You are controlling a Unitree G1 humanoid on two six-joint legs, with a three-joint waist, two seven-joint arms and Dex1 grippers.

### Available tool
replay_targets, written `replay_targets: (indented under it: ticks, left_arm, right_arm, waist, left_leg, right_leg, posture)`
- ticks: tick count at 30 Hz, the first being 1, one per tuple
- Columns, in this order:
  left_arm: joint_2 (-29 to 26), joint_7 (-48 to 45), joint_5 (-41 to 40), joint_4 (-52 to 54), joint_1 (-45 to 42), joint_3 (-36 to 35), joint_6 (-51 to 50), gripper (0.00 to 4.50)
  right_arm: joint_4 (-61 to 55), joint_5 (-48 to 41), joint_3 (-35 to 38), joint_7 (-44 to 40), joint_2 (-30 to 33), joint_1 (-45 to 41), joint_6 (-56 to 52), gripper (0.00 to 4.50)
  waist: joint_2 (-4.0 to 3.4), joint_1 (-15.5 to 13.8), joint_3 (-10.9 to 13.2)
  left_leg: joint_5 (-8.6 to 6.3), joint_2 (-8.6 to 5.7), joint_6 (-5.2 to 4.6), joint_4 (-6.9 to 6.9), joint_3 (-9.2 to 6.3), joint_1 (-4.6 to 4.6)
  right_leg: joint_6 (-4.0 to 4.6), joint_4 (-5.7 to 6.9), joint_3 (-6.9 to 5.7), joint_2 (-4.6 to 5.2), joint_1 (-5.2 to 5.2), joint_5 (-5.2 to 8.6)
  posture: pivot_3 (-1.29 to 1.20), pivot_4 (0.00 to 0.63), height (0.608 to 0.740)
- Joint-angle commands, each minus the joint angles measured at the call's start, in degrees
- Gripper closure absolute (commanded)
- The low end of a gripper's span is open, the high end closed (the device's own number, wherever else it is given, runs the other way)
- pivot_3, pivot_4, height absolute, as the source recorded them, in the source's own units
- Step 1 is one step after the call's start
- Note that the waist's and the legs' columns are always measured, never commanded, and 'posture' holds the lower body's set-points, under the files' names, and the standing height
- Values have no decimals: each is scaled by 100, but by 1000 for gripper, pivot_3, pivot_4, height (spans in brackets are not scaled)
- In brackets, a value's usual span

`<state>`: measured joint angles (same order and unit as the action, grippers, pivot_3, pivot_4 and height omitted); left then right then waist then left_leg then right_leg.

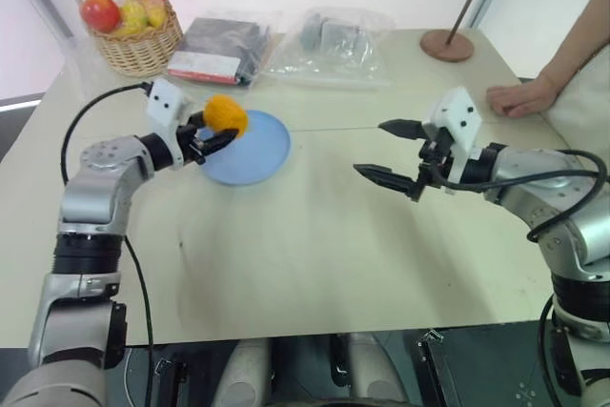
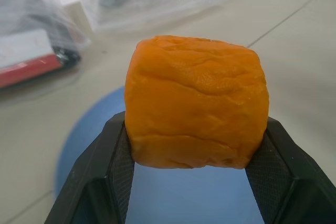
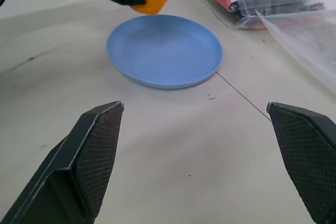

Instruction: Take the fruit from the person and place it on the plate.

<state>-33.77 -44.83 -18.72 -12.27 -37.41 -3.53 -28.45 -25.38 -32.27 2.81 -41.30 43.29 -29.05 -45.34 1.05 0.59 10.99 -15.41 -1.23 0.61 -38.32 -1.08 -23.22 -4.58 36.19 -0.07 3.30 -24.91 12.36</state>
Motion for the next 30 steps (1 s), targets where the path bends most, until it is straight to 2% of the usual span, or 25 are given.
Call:
replay_targets:
  ticks: [1, 7, 15, 17, 20, 26, 30]
  left_arm:
    - [91, -66, -36, -169, -174, 32, -129, 2126]
    - [131, -3, 298, -357, -67, 334, -195, 2126]
    - [109, -47, 711, -443, -21, 552, 195, 2126]
    - [112, -95, 734, -424, -14, 547, 218, 1103]
    - [136, -92, 705, -400, -31, 487, 192, 45]
    - [142, -124, 542, -226, -43, 364, -5, 45]
    - [-57, -235, 94, 251, -207, -51, -522, 45]
  right_arm:
    - [-267, -67, 112, 67, -33, -33, 19, 0]
    - [-352, -108, 156, 138, -42, 22, -29, 0]
    - [-409, -145, 158, 207, -50, 67, -41, 0]
    - [-413, -148, 155, 212, -52, 71, -39, 0]
    - [-397, -148, 143, 208, -61, 62, -29, 0]
    - [-378, -143, 121, 195, -74, 40, -21, 0]
    - [-387, -154, 124, 175, -62, 40, -24, 0]
  waist:
    - [0, 1, 0]
    - [0, 7, 0]
    - [0, -1, 0]
    - [0, -1, 0]
    - [0, 0, 0]
    - [0, 0, 0]
    - [0, 3, 0]
  left_leg:
    - [0, 0, 0, 0, 0, 0]
    - [0, 1, 0, 1, -2, 0]
    - [0, 1, 0, 0, -1, 0]
    - [0, 1, 0, 0, -1, 0]
    - [0, 1, 0, 0, -1, 0]
    - [0, 1, 0, 0, -1, 0]
    - [0, 1, 0, 0, -1, -1]
  right_leg:
    - [0, 0, 0, 0, 0, 0]
    - [0, 0, 0, -2, -1, 0]
    - [0, -1, 1, 1, -1, 0]
    - [0, -1, 1, 2, -1, 0]
    - [0, -1, 1, 2, 0, 0]
    - [0, 0, 1, 2, -1, 0]
    - [0, 0, 1, 2, -1, 0]
  posture:
    - [0, 150, 740]
    - [0, 150, 740]
    - [0, 150, 740]
    - [0, 150, 740]
    - [0, 150, 740]
    - [0, 150, 740]
    - [0, 150, 740]
